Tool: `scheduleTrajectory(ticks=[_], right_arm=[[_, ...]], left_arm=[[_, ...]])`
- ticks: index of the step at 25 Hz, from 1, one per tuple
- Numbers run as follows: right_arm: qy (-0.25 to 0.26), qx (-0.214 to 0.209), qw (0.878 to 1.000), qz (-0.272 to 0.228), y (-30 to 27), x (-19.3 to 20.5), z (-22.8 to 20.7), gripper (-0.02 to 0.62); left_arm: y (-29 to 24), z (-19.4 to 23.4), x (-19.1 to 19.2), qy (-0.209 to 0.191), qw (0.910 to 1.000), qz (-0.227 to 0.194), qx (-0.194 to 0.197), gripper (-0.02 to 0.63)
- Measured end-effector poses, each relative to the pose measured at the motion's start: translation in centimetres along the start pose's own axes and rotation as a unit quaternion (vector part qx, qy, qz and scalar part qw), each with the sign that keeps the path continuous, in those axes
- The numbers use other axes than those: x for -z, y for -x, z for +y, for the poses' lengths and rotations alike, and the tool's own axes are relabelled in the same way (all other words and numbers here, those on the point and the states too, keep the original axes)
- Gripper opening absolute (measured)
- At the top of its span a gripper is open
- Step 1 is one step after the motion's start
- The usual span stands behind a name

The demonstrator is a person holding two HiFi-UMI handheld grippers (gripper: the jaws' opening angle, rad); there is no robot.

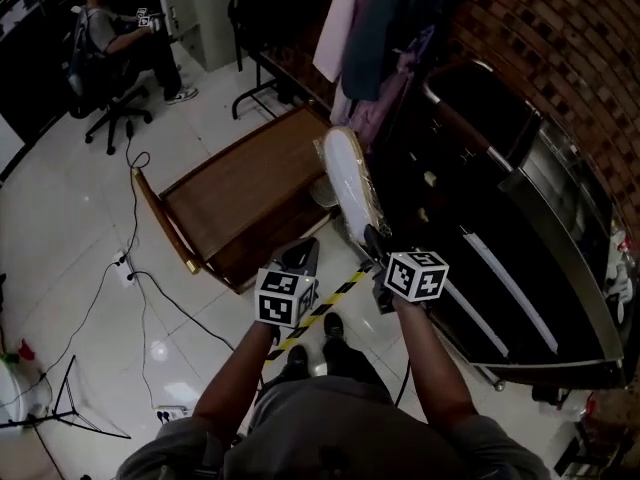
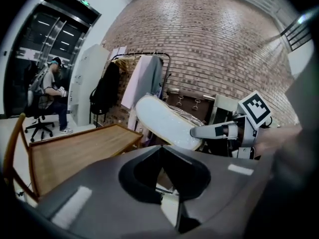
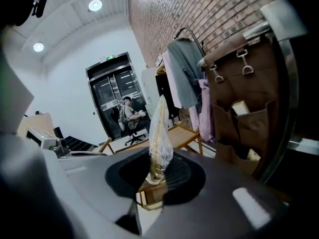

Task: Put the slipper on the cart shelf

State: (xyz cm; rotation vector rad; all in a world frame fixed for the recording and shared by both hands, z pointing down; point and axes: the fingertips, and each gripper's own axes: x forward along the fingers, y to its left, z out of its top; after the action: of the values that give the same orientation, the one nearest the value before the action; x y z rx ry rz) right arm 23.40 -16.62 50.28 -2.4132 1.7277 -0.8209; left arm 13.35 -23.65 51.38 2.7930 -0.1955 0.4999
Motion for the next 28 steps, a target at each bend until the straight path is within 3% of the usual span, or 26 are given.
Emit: scheduleTrajectory(ticks=[5, 11, 20, 28], right_arm=[[-0.004, 0.064, 0.998, -0.013, 6.9, 1.0, -2.9, 0.055], [-0.028, 0.127, 0.991, -0.027, 16.1, 3.6, -6.9, 0.055], [-0.062, 0.184, 0.980, -0.037, 28.5, 8.5, -12.2, 0.057], [-0.117, 0.239, 0.961, -0.071, 38.9, 12.8, -18.7, 0.055]], left_arm=[[-2.3, -6.0, 0.3, -0.020, 0.9963, 0.011, 0.083, 0.008], [-4.4, -14.3, 1.4, -0.046, 0.9849, 0.026, 0.165, 0.008], [-6.3, -27.4, 3.7, -0.092, 0.9656, 0.054, 0.237, 0.008], [-8.1, -39.1, 7.7, -0.129, 0.9470, 0.087, 0.281, 0.008]])
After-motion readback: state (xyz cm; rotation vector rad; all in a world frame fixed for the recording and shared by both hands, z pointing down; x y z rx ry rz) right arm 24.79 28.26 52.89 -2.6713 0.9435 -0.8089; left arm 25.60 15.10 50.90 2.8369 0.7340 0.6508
